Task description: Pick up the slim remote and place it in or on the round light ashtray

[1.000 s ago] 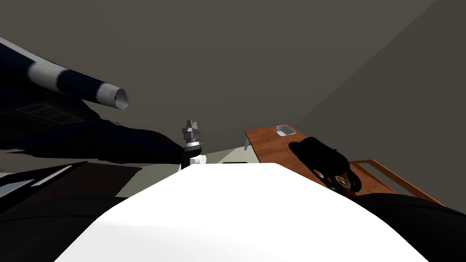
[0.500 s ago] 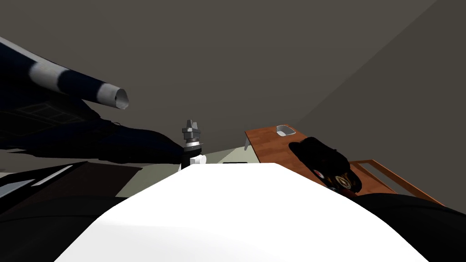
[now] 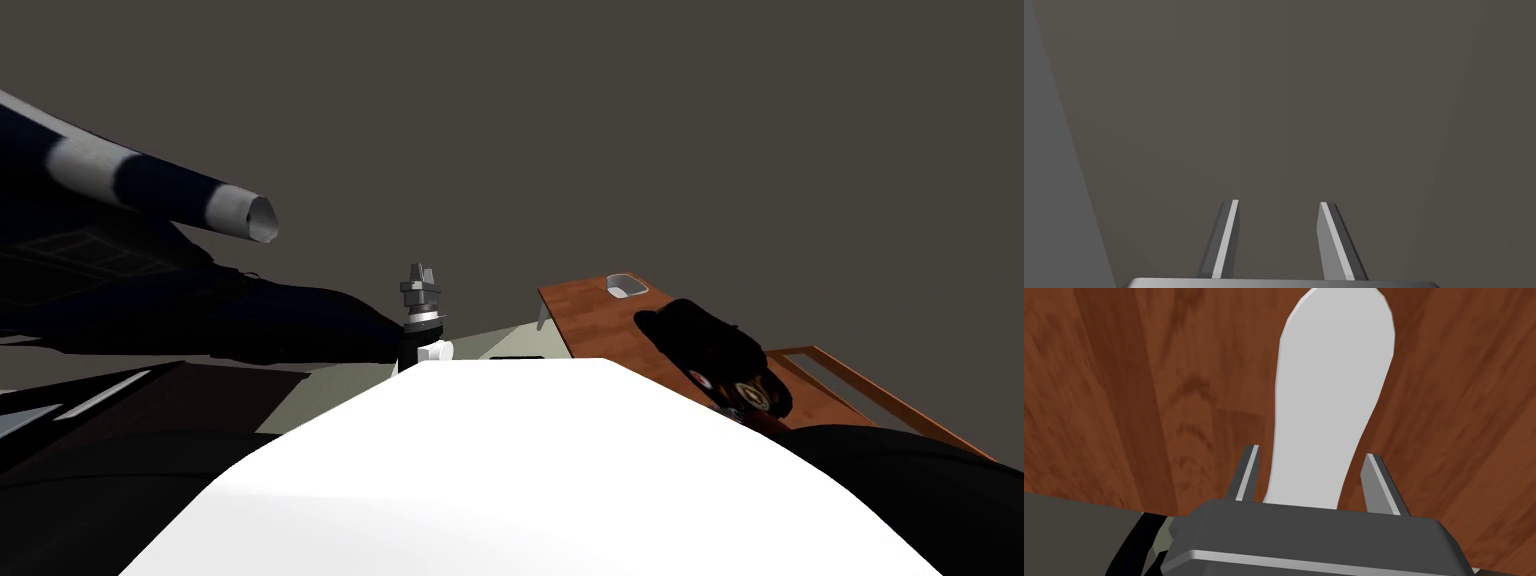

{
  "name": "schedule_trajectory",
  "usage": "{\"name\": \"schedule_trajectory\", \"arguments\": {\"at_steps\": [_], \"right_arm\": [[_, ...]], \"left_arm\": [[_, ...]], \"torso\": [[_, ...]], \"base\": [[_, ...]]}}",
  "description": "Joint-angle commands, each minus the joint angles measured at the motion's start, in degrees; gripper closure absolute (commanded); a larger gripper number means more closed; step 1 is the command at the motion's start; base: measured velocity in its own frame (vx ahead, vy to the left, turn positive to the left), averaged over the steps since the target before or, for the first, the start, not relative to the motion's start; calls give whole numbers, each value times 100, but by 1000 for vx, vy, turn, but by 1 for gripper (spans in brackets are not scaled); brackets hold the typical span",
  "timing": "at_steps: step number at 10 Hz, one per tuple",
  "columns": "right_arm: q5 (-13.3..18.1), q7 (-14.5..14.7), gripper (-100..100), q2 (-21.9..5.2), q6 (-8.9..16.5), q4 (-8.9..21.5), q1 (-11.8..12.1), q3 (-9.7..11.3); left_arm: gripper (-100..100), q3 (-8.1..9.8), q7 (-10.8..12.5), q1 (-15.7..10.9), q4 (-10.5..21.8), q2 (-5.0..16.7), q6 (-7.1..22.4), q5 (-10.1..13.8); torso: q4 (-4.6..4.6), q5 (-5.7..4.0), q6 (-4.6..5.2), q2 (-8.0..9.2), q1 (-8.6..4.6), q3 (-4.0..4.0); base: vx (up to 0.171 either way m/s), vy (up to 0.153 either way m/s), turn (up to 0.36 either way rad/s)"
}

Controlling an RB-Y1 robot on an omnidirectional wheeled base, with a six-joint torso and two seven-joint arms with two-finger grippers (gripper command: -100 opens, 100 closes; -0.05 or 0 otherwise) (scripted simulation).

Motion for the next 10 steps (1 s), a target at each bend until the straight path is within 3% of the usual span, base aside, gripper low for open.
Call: {"name": "schedule_trajectory", "arguments": {"at_steps": [1,3,5,8,10], "right_arm": [[7,-53,100,-130,-36,-206,71,-159],[8,-76,100,-315,-76,-348,71,-378],[40,-151,100,-406,-275,-492,-103,-585],[7,-224,100,-309,-527,-524,-321,-613],[-118,-239,100,-361,-665,-648,-347,-751]], "left_arm": [[0,0,0,0,0,0,0,0],[0,0,0,0,0,0,0,0],[0,-1,0,-1,0,0,0,0],[0,-1,0,-2,0,-1,0,0],[0,-1,0,-2,0,0,0,0]], "torso": [[0,0,0,0,0,0],[-2,-1,-5,1,9,0],[1,2,-4,17,30,8],[15,-3,12,81,55,46],[18,-1,18,88,32,51]], "base": [[-18,11,-6],[-32,30,-8],[-110,88,-35],[-203,106,-60],[-201,12,-101]]}}
